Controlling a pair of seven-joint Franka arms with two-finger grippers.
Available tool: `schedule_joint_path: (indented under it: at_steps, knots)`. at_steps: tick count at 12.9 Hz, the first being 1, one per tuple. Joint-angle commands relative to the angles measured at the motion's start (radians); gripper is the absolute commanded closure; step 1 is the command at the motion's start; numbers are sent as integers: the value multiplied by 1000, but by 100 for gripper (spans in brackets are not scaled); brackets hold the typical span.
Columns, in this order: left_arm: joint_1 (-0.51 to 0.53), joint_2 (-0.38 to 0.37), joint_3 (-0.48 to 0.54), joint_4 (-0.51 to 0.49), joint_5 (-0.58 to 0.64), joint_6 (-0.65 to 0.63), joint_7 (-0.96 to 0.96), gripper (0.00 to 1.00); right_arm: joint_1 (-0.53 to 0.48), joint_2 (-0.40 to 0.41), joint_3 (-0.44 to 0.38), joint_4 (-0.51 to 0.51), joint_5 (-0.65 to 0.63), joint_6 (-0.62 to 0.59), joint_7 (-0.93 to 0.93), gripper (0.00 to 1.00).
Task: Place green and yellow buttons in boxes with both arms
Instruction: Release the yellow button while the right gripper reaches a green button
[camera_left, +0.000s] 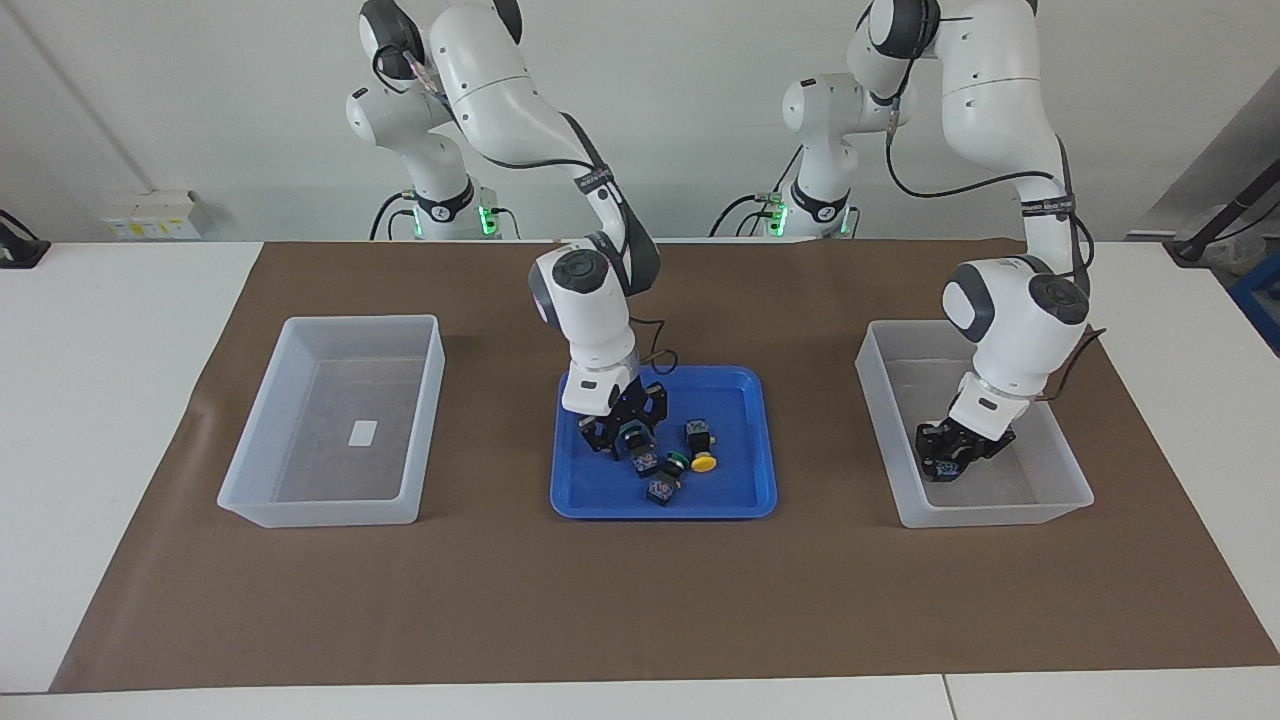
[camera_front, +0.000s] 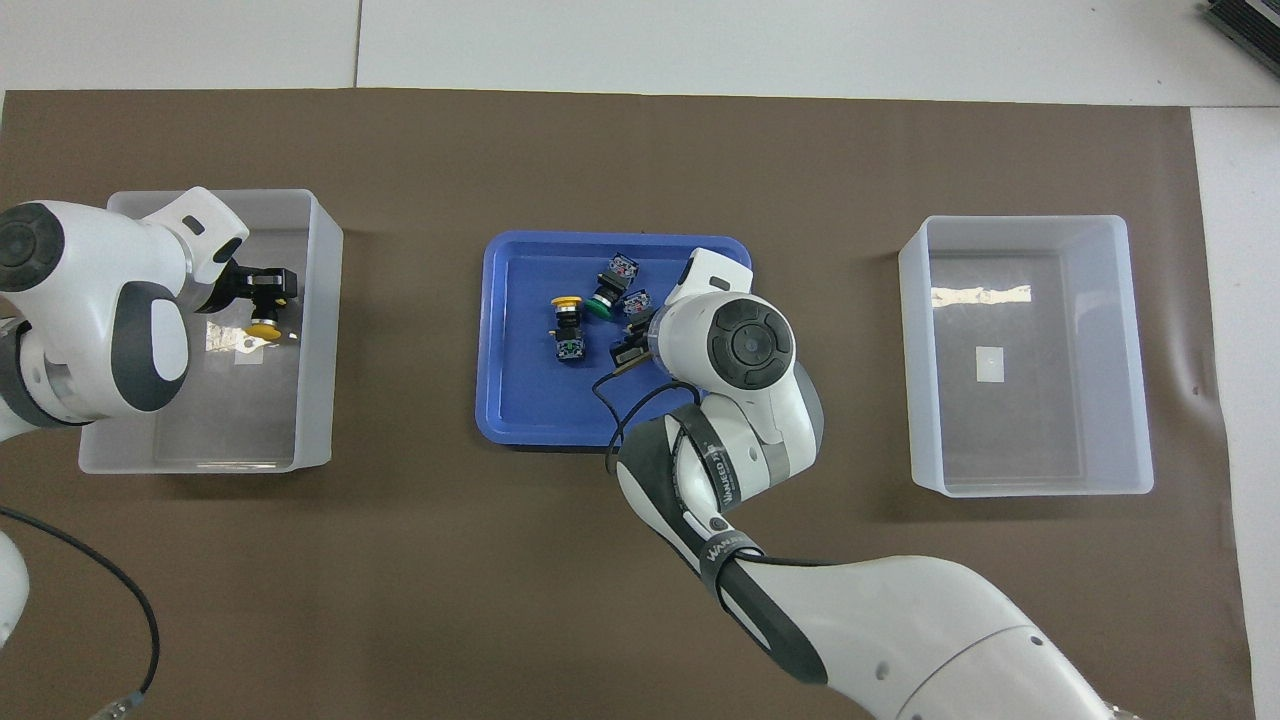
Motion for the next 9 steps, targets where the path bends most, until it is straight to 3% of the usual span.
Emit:
schedule_joint_path:
  at_steps: [1, 2, 3, 5, 9]
  knots:
    - [-5, -1, 12, 46, 0, -31, 38, 10, 3, -15, 15, -38, 29, 31, -23, 70]
    - [-3, 5, 12, 91, 3, -81, 40, 10, 3, -15, 14, -36, 29, 25, -20, 93]
    - [-2, 11, 12, 152, 17, -149, 40, 10, -1, -20, 14, -33, 30, 18, -9, 100]
    - [3, 14, 14, 279, 25, -304, 40, 10, -8, -64, 12, -32, 30, -43, 5, 100]
    - [-8, 13, 12, 422, 16, -497, 37, 9, -86, -256, 9, -35, 30, -285, 11, 100]
